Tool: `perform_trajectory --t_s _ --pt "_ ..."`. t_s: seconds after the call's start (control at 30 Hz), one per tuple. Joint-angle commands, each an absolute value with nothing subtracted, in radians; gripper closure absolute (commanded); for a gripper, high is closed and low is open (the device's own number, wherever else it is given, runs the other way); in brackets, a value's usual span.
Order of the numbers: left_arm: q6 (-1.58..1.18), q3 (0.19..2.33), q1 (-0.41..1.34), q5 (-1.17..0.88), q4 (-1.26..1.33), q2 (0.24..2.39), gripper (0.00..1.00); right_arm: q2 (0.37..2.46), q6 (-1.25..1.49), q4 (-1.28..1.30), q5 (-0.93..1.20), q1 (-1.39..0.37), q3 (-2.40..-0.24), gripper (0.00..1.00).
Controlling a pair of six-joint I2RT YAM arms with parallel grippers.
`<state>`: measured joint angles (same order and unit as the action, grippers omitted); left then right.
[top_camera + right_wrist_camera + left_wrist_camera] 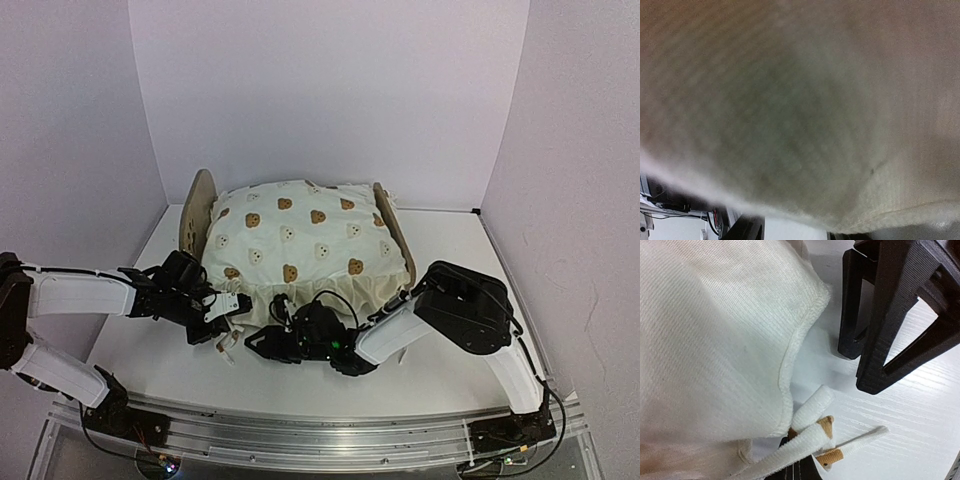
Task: Set up the pet bed
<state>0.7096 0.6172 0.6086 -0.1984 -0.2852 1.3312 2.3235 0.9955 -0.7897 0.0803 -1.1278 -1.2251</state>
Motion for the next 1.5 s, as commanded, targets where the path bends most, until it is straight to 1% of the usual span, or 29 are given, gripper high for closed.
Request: perform_trajectory --t_s 0.0,0.13,0.23,0.4,0.57,0.67,0.87,0.93,1.1,1.13,1.27,1.3,1.33,1.47 --pt "0.724 0.609 0.611 -0.204 -0.253 1.326 1.00 2.340 1.015 -0.848 0.028 -1.105 -1.261 0.59" --pt "0.724 0.605 0.611 -0.212 -0.259 1.322 1.00 2.327 1.045 -0.942 -0.067 -1.106 -1.241 0.60" --pt "0.724 0.601 0.610 -0.219 -0.255 1.319 1.00 2.346 1.093 -0.973 -0.115 -1.105 -1.259 0.63" --pt "0.724 0.609 0.611 -0.218 -0.238 1.322 1.00 2.384 1.142 -0.962 -0.095 -1.106 -1.283 0.68" --pt "0.723 0.608 0.611 -0.212 -0.224 1.326 1.00 2.394 1.152 -0.938 -0.056 -1.105 -1.294 0.68" --pt "0.725 0.609 0.610 -0.212 -0.224 1.326 1.00 2.406 1.146 -0.937 -0.041 -1.105 -1.314 0.71" --pt "0.735 0.602 0.611 -0.199 -0.225 1.326 1.00 2.432 1.150 -0.937 0.027 -1.105 -1.372 0.73" --pt "0.736 0.600 0.611 -0.199 -0.225 1.324 1.00 2.428 1.149 -0.937 0.025 -1.105 -1.367 0.77" --pt "0.736 0.599 0.610 -0.200 -0.226 1.321 1.00 2.412 1.137 -0.937 0.001 -1.105 -1.342 0.98" --pt "0.737 0.600 0.611 -0.199 -0.227 1.321 1.00 2.409 1.132 -0.937 0.000 -1.106 -1.336 1.00" --pt "0.744 0.602 0.611 -0.199 -0.248 1.317 1.00 2.384 1.102 -0.936 -0.025 -1.106 -1.313 1.00" --pt "0.749 0.606 0.611 -0.197 -0.266 1.314 0.99 2.377 1.095 -0.934 -0.026 -1.106 -1.308 1.00" --pt "0.755 0.612 0.611 -0.191 -0.287 1.310 0.94 2.370 1.089 -0.927 -0.024 -1.107 -1.304 1.00" --pt "0.806 0.627 0.608 -0.155 -0.385 1.237 0.70 2.343 1.039 -0.863 -0.016 -1.117 -1.307 1.00"
